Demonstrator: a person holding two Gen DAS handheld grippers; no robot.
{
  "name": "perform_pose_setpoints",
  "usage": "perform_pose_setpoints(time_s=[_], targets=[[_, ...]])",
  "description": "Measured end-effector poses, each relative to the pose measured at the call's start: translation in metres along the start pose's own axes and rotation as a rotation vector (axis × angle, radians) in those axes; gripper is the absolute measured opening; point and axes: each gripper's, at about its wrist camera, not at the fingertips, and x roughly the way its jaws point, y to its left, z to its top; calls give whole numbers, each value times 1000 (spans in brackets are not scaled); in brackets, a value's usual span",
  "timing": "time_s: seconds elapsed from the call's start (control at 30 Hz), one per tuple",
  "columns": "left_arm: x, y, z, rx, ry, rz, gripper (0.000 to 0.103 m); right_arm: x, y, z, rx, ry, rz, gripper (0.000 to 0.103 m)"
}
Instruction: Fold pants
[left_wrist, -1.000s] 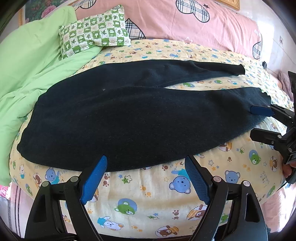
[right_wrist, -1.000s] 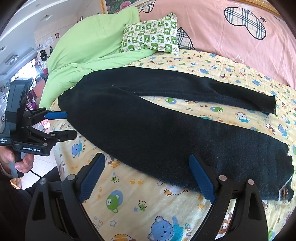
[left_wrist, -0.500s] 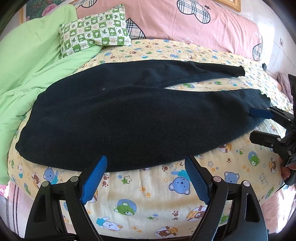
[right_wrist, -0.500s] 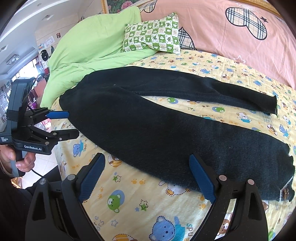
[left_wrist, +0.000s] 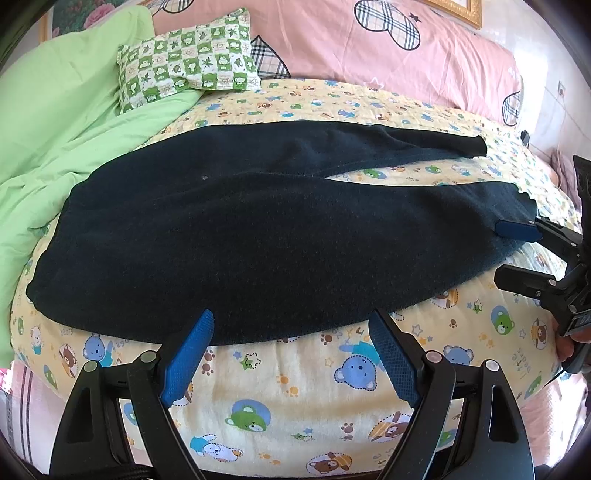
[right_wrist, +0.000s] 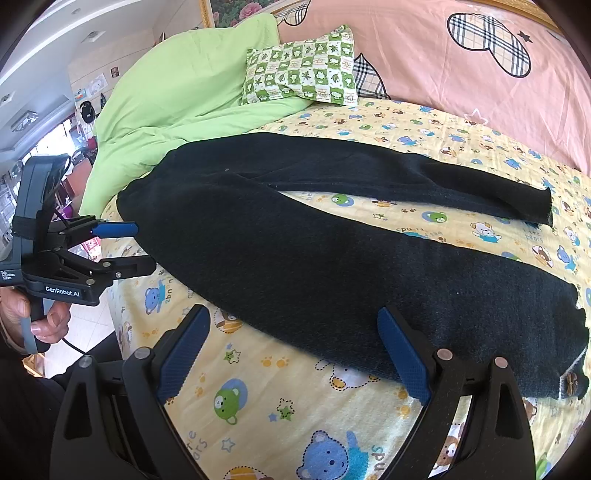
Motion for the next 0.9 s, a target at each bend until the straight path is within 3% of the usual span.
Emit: perform_pose_setpoints(time_s=[0.9], targets=[[-7, -4, 20, 12, -37, -15, 86, -10, 12, 9, -18, -74, 45, 92]])
